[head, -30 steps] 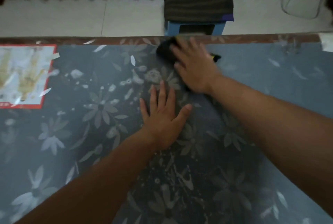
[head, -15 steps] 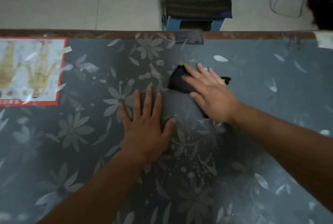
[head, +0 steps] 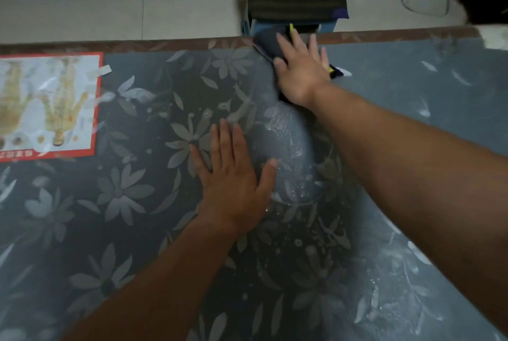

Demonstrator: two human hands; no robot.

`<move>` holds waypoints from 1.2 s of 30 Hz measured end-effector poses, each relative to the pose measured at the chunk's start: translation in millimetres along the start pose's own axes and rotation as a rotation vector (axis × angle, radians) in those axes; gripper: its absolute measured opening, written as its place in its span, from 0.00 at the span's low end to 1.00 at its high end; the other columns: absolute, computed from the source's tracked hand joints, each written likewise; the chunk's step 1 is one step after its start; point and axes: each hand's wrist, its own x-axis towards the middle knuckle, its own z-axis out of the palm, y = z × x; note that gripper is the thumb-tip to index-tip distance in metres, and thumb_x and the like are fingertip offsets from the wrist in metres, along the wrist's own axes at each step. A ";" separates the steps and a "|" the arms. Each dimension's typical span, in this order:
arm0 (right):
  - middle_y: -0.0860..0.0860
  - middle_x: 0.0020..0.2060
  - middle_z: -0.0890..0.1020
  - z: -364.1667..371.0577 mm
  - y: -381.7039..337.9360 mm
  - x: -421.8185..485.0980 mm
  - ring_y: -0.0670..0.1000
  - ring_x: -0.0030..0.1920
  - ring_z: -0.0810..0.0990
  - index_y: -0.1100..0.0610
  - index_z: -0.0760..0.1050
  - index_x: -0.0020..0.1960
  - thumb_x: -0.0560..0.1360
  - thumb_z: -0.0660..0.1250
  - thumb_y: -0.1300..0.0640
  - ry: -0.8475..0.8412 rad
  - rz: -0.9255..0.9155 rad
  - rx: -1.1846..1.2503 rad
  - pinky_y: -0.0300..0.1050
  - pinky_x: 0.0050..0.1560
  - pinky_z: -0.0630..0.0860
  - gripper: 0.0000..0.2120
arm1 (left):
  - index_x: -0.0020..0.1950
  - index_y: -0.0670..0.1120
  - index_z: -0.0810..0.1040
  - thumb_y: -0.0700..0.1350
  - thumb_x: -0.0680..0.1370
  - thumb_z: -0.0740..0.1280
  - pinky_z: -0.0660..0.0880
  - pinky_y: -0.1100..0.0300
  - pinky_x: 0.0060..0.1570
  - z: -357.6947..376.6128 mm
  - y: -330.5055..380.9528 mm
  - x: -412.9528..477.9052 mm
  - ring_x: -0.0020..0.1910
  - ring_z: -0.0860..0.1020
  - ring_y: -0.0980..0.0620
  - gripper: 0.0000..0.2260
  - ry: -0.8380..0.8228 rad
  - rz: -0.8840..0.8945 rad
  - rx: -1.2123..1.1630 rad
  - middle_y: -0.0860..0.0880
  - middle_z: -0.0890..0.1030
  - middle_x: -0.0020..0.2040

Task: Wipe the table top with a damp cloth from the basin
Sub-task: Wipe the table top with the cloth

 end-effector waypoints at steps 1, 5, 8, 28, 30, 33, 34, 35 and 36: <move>0.47 0.82 0.47 4.9 -15.4 0.3 0.59 0.81 0.42 0.43 0.51 0.81 0.84 0.49 0.45 0.003 -0.032 -0.027 0.58 0.79 0.39 0.26 | 0.80 0.44 0.36 0.66 0.76 0.40 0.30 0.39 0.74 0.6 -0.4 1.0 0.78 0.32 0.52 0.39 0.018 -0.002 -0.032 0.47 0.36 0.81; 0.45 0.81 0.50 19.9 -8.1 -84.5 0.53 0.80 0.44 0.44 0.55 0.80 0.83 0.51 0.45 -0.129 -0.483 -0.065 0.55 0.79 0.40 0.26 | 0.81 0.43 0.40 0.66 0.76 0.40 0.32 0.43 0.75 2.7 -4.7 -0.6 0.80 0.37 0.52 0.39 0.105 -0.019 -0.146 0.46 0.41 0.82; 0.45 0.81 0.48 2.9 55.6 -97.4 0.53 0.81 0.42 0.44 0.53 0.80 0.81 0.48 0.42 -0.103 -0.337 -0.079 0.56 0.79 0.40 0.28 | 0.81 0.43 0.44 0.65 0.76 0.39 0.31 0.43 0.75 -0.3 -4.2 -4.0 0.80 0.37 0.51 0.39 0.073 0.006 -0.109 0.45 0.43 0.82; 0.48 0.81 0.56 27.4 87.9 -302.9 0.56 0.81 0.51 0.48 0.62 0.78 0.81 0.54 0.48 -0.170 -0.528 -0.102 0.58 0.79 0.48 0.25 | 0.80 0.55 0.55 0.63 0.79 0.41 0.38 0.43 0.77 25.8 13.9 -134.6 0.81 0.41 0.50 0.30 -0.035 -0.010 0.112 0.48 0.47 0.82; 0.48 0.81 0.57 19.7 115.2 -283.3 0.56 0.81 0.52 0.49 0.62 0.78 0.81 0.53 0.46 -0.102 -0.413 -0.107 0.60 0.79 0.50 0.26 | 0.80 0.55 0.53 0.64 0.79 0.40 0.39 0.43 0.77 25.0 12.5 -136.7 0.80 0.38 0.51 0.31 -0.054 -0.002 0.116 0.49 0.45 0.83; 0.50 0.81 0.55 8.2 131.3 -242.0 0.58 0.81 0.51 0.50 0.59 0.79 0.80 0.48 0.44 0.032 0.004 0.001 0.58 0.79 0.45 0.29 | 0.81 0.55 0.51 0.64 0.79 0.40 0.38 0.43 0.77 28.1 12.0 -137.3 0.80 0.37 0.51 0.31 -0.066 0.008 0.153 0.48 0.44 0.82; 0.51 0.81 0.55 12.0 123.5 -246.6 0.59 0.80 0.51 0.51 0.59 0.79 0.80 0.48 0.45 0.048 0.041 -0.004 0.60 0.79 0.46 0.29 | 0.81 0.55 0.51 0.64 0.79 0.40 0.39 0.42 0.77 29.3 13.5 -139.0 0.80 0.38 0.50 0.31 -0.060 0.003 0.161 0.47 0.45 0.82; 0.52 0.81 0.55 19.3 114.0 -263.3 0.60 0.80 0.52 0.51 0.59 0.79 0.80 0.49 0.46 0.058 -0.002 -0.049 0.62 0.79 0.49 0.28 | 0.81 0.54 0.52 0.64 0.79 0.40 0.40 0.42 0.77 30.7 15.7 -142.2 0.80 0.39 0.49 0.31 -0.056 -0.007 0.163 0.47 0.46 0.82; 0.52 0.81 0.55 28.7 105.3 -289.6 0.61 0.80 0.53 0.51 0.60 0.79 0.80 0.49 0.46 0.027 -0.129 -0.095 0.64 0.78 0.51 0.28 | 0.80 0.54 0.54 0.64 0.79 0.40 0.41 0.42 0.77 31.7 18.6 -147.0 0.81 0.41 0.48 0.31 -0.055 -0.019 0.161 0.46 0.47 0.82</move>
